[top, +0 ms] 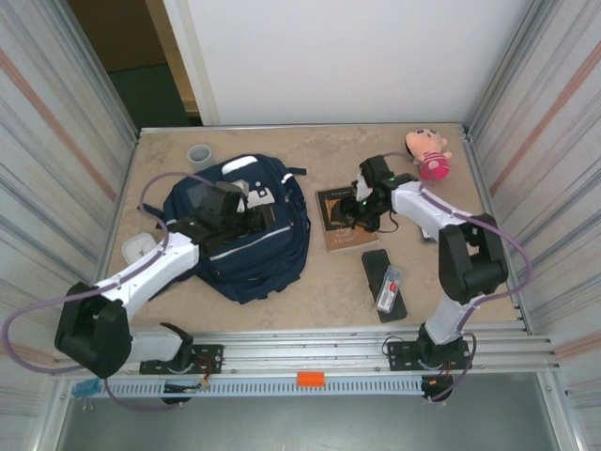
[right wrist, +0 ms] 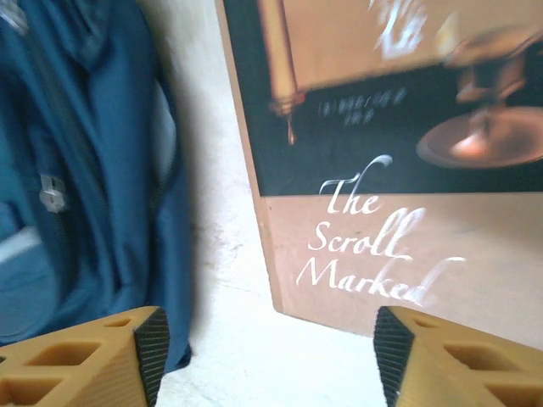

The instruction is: Pack books, pencil case, and school supplies into a backpack

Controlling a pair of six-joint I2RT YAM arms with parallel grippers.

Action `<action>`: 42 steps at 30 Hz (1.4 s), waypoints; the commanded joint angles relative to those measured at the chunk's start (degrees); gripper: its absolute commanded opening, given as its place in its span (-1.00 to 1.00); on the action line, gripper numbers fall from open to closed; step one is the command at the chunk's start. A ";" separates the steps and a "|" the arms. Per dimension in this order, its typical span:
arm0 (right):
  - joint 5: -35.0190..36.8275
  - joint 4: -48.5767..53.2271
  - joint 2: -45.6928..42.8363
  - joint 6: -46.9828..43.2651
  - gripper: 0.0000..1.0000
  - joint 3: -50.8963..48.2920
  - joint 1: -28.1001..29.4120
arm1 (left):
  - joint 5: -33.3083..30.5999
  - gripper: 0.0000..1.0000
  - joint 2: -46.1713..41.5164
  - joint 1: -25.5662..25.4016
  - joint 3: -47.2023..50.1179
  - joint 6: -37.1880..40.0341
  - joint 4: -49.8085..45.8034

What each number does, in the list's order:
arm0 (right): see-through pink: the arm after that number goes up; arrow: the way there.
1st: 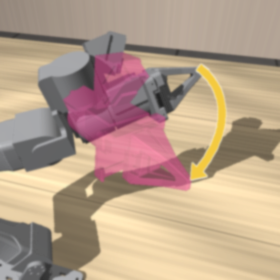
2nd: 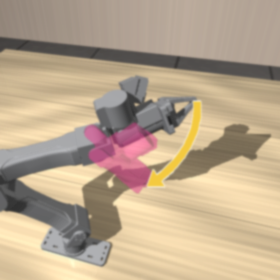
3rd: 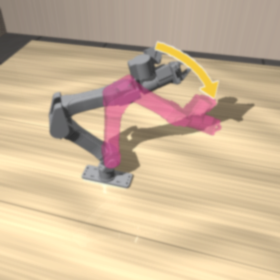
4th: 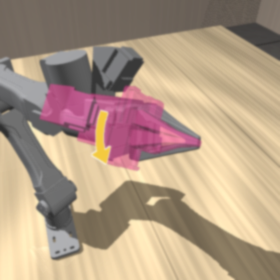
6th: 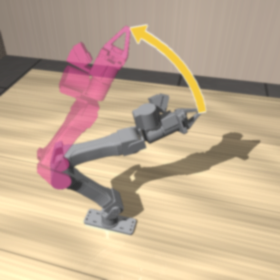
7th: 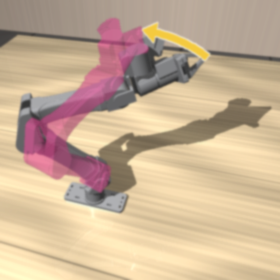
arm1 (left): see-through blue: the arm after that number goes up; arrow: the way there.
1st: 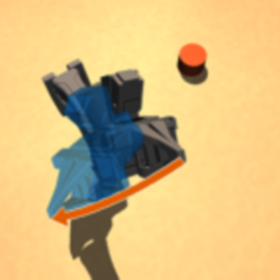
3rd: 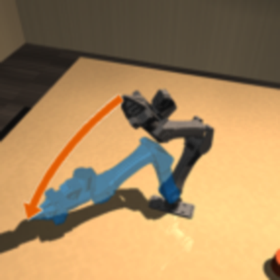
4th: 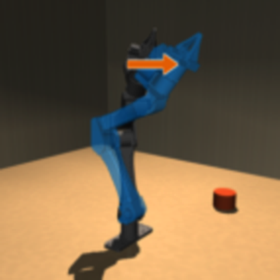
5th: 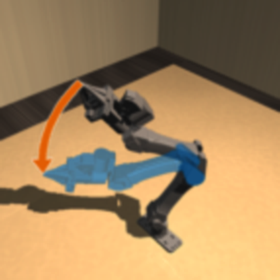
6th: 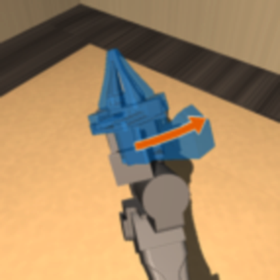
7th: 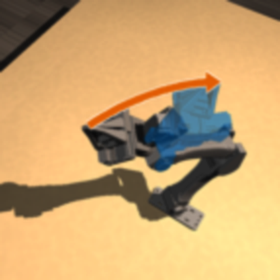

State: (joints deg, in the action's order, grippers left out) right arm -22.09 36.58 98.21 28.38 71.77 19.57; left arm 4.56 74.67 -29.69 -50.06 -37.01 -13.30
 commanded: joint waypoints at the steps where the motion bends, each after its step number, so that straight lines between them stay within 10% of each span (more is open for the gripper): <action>1: 6.90 9.08 -3.17 -6.83 0.35 6.95 -5.33 | 3.17 0.18 3.59 -2.26 -3.65 2.41 2.96; 18: 6.72 6.21 16.32 -14.73 0.26 9.57 -10.54 | 8.26 0.14 31.00 -8.67 -24.83 1.54 4.38; 28: 10.87 1.99 16.31 -4.96 -0.76 2.23 -12.63 | 7.53 0.14 39.38 -9.42 -28.82 -1.10 3.43; 42: 8.31 0.98 15.53 -3.70 -0.80 1.66 -11.93 | 9.61 0.14 50.05 -10.04 -34.74 -4.51 3.50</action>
State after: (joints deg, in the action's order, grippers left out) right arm -16.73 37.47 112.25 23.40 75.72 7.62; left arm 12.67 122.28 -39.13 -83.66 -40.32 -9.04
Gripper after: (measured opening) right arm 0.105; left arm 0.571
